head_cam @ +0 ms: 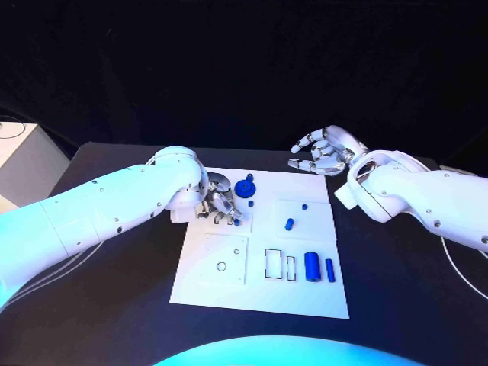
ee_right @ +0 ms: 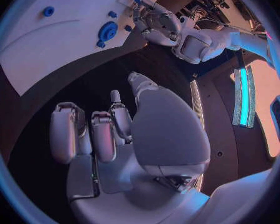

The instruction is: Assemble the parts on the task board

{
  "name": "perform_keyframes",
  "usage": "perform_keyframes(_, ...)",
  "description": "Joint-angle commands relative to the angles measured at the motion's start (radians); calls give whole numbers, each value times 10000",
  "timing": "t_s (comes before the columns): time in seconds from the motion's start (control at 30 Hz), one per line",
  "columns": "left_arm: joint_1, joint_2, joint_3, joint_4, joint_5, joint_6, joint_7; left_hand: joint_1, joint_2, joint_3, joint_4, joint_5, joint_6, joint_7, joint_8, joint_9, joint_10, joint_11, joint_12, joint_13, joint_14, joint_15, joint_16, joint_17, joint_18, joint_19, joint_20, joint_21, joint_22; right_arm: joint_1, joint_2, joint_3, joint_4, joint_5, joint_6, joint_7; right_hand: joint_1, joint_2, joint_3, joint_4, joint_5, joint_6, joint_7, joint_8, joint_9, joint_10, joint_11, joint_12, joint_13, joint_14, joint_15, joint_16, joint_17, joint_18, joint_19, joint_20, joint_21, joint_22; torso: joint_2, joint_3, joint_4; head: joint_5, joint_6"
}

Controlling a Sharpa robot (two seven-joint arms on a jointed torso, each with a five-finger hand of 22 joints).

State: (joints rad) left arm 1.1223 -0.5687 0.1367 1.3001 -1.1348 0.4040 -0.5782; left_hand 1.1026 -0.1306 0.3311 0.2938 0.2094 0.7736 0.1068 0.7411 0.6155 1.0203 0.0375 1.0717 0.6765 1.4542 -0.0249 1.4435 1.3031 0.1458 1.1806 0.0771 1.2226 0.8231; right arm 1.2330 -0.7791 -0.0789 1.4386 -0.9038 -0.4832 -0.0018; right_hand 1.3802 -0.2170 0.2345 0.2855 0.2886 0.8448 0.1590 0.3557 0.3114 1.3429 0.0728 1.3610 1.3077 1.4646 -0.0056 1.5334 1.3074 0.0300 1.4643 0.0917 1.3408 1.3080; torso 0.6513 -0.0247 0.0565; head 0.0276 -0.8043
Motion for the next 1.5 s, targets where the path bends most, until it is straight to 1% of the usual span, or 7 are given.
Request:
perform_keyframes(0.03, 16, 19, 2, 24, 50, 248, 105, 124, 18, -19, -36, 13, -93, 9, 45, 27, -91, -11, -34, -10, -52, 3, -40, -11, -50, -94, 2, -67, -4, 1, 16, 6, -6, -158, 165, -25, -62, 2, -56, 22, 63, -84, -16, 17, 11, -3, 17, 9, 593, 869, 26, -61, 2029, 197, 331, 39, -47, 1300, 10, 6, 4, 4, -26)
perform_keyframes(0.47, 16, 15, 1, 30, 158, 328, 153, 575, 192, 119, -47, 34, -94, -12, 63, 167, -119, -28, -39, -23, -54, -5, -28, 16, -49, -112, 18, -58, 9, 0, 55, 5, -43, -161, 218, -63, -67, 9, -57, 22, 63, -83, -16, 19, 12, -7, 17, 6, 589, 868, 26, -62, 2028, 198, 330, 40, -52, 1298, 8, 3, 2, 9, -38)
perform_keyframes(0.93, 15, 84, -6, -57, 353, 416, 181, 912, 275, 277, -51, 48, -95, -30, 46, 249, -149, -45, -72, -62, -60, -18, -29, 19, -46, -133, 23, -57, 2, -2, 75, 4, -65, -161, 252, -75, -67, 9, -57, 22, 63, -83, -16, 19, 12, -7, 17, 6, 589, 868, 26, -62, 2028, 198, 330, 40, -52, 1298, 22, 1, -6, -80, -66)
perform_keyframes(1.07, 14, 74, -8, -68, 447, 440, 208, 1314, 325, 578, -93, 45, -107, -55, 11, 324, -157, -68, -96, -79, -61, -36, -29, 26, -42, -152, 16, -54, -6, -3, 79, 4, -81, -161, 265, -85, -77, 38, -58, 11, 76, -82, -17, 27, 16, 12, 17, 29, 605, 870, 27, -59, 2032, 196, 335, 41, -45, 1302, 13, -3, 3, -156, -43)
perform_keyframes(1.2, 13, 51, -8, -77, 516, 426, 224, 1596, 355, 893, -102, 66, -111, -66, -18, 387, -164, -81, -126, -107, -58, -47, -27, 35, -44, -152, 7, -38, 10, -7, 88, 3, -99, -151, 298, -110, -84, 42, -60, 14, 81, -84, -16, 27, 17, 19, 18, 36, 611, 872, 27, -55, 2038, 196, 334, 42, -49, 1300, 16, 10, 1, -146, -67)
perform_keyframes(1.3, 12, 39, -8, -80, 564, 414, 232, 1769, 356, 1176, -116, 72, -123, -72, -38, 438, -163, -88, -145, -122, -54, -53, -25, 44, -44, -155, 1, -30, 16, -13, 99, 1, -114, -140, 323, -120, -144, 70, -77, 30, 101, -88, -14, 32, 20, 13, 20, 36, 604, 868, 29, -63, 2027, 199, 331, 43, -64, 1293, 15, 5, 4, -137, -56)
perform_keyframes(1.5, 11, -2, -8, -71, 694, 293, 275, 2149, 208, 2295, -303, 85, -170, -78, -28, 655, -142, -111, -198, -157, -47, -73, -24, 60, -42, -167, -17, -4, 24, -25, 113, -4, -126, -122, 382, -138, -165, 79, -83, 34, 105, -89, -14, 34, 21, 18, 21, 43, 608, 867, 29, -66, 2023, 200, 330, 44, -68, 1291, 19, 7, 3, -140, -65)
